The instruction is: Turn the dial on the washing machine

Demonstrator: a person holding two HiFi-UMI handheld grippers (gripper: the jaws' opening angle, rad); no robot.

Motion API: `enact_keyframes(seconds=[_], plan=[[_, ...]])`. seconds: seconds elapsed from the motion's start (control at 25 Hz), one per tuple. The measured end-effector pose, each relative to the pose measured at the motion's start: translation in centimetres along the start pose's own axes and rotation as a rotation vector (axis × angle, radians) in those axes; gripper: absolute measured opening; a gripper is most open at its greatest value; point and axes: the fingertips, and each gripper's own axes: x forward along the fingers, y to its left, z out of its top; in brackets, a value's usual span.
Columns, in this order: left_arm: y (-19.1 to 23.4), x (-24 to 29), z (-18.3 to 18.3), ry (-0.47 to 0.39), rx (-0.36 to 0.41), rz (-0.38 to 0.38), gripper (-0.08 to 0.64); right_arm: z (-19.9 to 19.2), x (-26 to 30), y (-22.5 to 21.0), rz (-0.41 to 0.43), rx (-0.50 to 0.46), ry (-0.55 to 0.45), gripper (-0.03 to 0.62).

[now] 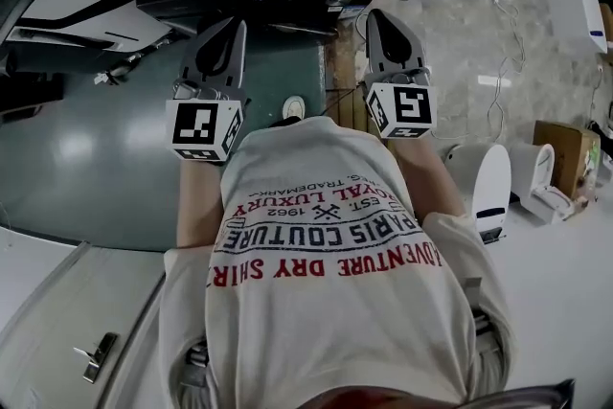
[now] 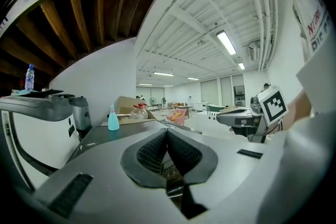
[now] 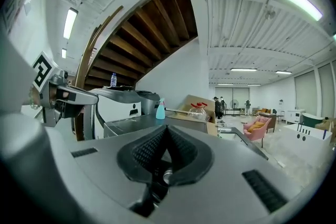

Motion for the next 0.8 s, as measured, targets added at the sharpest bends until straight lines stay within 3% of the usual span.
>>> enact_keyframes(seconds=[0.52, 0.8], plan=[[-0.5, -0.8, 0.4, 0.003, 0.005, -0.001, 0.015, 0.8, -0.6, 1.1, 0.042, 0.016, -0.005, 0.028], [-0.9, -1.2, 1.4, -0.01, -0.002, -0.002, 0.016, 0.9, -0.4, 2.2, 0.112, 0.038, -0.014, 0.028]])
